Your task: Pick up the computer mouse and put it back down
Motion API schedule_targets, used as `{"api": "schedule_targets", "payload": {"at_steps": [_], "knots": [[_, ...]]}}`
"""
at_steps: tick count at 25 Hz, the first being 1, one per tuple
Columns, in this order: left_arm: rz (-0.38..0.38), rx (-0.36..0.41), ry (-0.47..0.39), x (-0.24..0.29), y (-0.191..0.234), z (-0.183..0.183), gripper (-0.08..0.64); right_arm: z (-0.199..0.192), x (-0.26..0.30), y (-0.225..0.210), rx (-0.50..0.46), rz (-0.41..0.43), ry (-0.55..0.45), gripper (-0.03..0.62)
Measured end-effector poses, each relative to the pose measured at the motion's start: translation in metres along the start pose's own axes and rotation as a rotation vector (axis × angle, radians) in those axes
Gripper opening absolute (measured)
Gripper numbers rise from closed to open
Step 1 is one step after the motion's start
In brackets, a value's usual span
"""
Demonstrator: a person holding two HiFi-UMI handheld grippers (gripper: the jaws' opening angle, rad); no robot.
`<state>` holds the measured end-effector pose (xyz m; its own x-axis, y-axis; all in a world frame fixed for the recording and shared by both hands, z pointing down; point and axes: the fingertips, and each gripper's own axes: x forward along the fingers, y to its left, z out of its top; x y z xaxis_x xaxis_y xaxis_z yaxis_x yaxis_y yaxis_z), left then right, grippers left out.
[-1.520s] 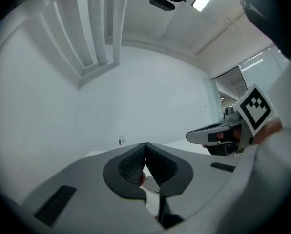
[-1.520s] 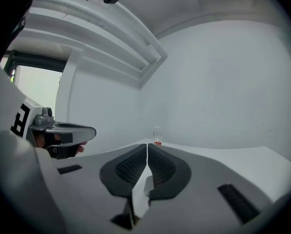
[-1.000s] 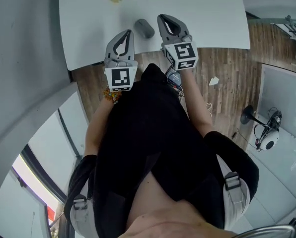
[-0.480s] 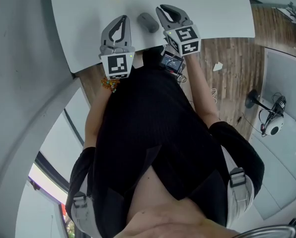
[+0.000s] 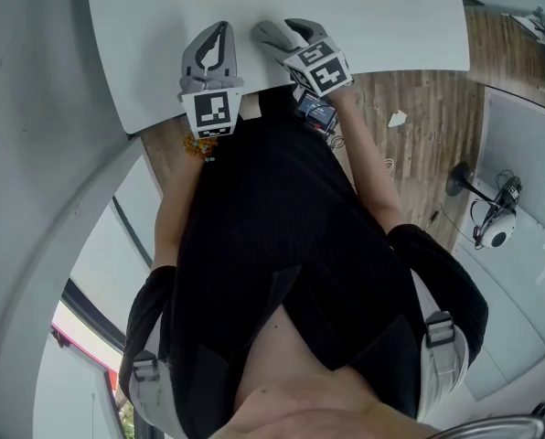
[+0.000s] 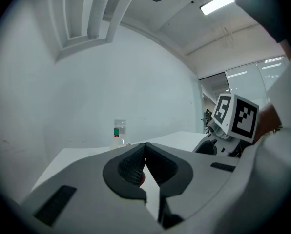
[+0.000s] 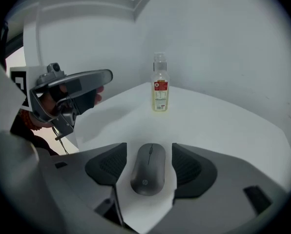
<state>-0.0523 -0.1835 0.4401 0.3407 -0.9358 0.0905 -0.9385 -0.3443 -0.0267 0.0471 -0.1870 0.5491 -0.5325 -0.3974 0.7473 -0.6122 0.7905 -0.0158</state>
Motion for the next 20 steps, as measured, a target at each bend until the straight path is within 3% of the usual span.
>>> {"api": "schedule_targets", "payload": {"at_steps": [10,20], "knots": [[0.031,-0.021,0.011,0.001,0.000,-0.005,0.003,-0.038,0.028,0.011,0.051,0.063,0.185,0.284],[0.036,-0.025,0.025,-0.001,-0.001,-0.008,0.003,-0.048,0.042,0.006,0.111,0.021,0.223,0.287]]}}
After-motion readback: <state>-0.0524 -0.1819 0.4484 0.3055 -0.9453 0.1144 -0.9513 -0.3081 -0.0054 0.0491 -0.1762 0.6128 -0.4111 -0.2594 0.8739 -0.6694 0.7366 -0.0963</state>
